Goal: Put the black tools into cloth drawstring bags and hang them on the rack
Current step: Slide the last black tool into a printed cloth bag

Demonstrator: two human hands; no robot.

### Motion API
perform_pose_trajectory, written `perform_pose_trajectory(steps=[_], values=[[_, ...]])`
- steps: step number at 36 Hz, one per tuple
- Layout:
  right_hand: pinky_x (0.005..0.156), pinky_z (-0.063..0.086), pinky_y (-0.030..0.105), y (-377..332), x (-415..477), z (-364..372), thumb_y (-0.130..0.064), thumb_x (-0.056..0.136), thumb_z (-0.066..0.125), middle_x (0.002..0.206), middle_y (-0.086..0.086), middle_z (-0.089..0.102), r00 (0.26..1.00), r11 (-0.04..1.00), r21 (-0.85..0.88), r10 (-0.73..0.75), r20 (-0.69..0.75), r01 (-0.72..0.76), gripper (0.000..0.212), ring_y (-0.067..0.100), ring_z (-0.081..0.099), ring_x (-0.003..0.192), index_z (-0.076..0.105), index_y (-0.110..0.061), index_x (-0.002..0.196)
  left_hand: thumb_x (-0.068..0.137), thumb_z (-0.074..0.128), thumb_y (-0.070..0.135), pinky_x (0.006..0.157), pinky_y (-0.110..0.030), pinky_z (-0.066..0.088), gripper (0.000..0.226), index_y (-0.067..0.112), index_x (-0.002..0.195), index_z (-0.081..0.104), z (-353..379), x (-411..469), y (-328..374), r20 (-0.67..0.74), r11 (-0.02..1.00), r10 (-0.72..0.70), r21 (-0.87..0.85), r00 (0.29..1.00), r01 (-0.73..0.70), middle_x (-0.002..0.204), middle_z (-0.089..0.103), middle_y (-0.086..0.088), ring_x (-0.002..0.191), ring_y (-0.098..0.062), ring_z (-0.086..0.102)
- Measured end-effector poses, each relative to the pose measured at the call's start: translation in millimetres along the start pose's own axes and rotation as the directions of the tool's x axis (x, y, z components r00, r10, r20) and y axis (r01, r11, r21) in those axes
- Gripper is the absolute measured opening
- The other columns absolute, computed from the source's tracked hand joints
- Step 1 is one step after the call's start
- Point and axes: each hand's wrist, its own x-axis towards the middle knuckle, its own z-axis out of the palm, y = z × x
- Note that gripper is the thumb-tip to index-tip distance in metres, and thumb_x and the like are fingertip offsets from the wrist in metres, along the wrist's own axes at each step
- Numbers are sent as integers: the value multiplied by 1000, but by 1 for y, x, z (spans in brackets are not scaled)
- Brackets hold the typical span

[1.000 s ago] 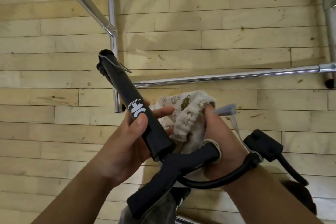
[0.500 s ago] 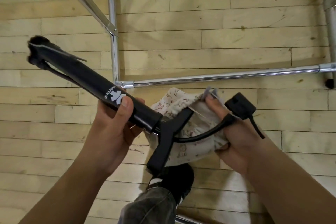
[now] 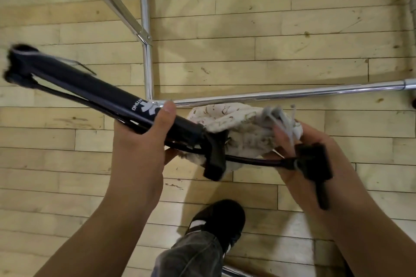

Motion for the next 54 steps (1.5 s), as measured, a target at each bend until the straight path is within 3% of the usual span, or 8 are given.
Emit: perform_pose_trajectory(steps=[5,17,22,26,30,35,47,54], values=[[86,61,31,1,0,5,-22,91,57,119,10,77,994,963,247,105,23,-107,34,23,73,112,74,-15,119,84,68,47,58,-25,61,33,19,102,67,-6,1,2,115,905,-246,-329,962,270,83,74,0,72,-12,76],[72,60,36,2,10,14,-25,98,63,93,-4,81,978,999,-9,31,-205,-34,14,13,78,86,76,-23,100,66,81,48,47,-26,57,39,16,87,73,-10,-8,-1,456,798,-308,-354,835,488,75,71,-1,52,-14,68],[64,62,30,8,20,14,-45,77,70,79,-9,78,969,999,26,44,-244,-38,11,10,75,71,79,-42,72,72,58,47,45,-20,54,41,13,94,65,2,-6,3,403,857,-368,-202,838,474,64,68,-1,46,-15,62],[90,59,45,5,19,8,-16,102,57,108,25,73,953,986,65,163,-257,-151,20,38,73,94,77,-13,104,73,66,51,50,-31,59,43,15,95,76,0,-7,-3,316,873,-349,-234,882,429,77,72,-3,56,-18,69],[88,59,48,-3,8,11,-31,100,59,104,4,81,969,989,8,144,-199,-146,20,23,78,96,76,-27,111,73,70,53,64,-35,63,78,12,138,57,-8,3,-1,191,926,-264,-224,945,304,101,72,-5,81,-18,75],[86,59,46,-12,1,14,-33,103,51,104,5,81,976,979,130,174,-129,-157,30,25,79,95,80,-28,101,76,68,49,86,-46,63,51,26,121,60,-12,8,2,79,989,-106,-91,991,113,101,75,-2,97,-23,73],[57,63,32,-16,0,23,-45,71,59,97,8,82,948,863,401,315,49,-308,39,22,80,82,87,-20,83,78,70,42,82,-40,62,58,31,131,48,6,5,-10,396,950,-71,-254,915,183,132,72,-2,118,-28,71],[69,63,41,-16,0,14,-31,105,47,99,11,81,943,926,290,296,-151,-244,36,24,80,85,78,-14,102,84,63,35,77,-41,64,34,27,115,52,-1,5,-9,362,967,-52,-213,931,137,125,75,-6,107,-34,75]])
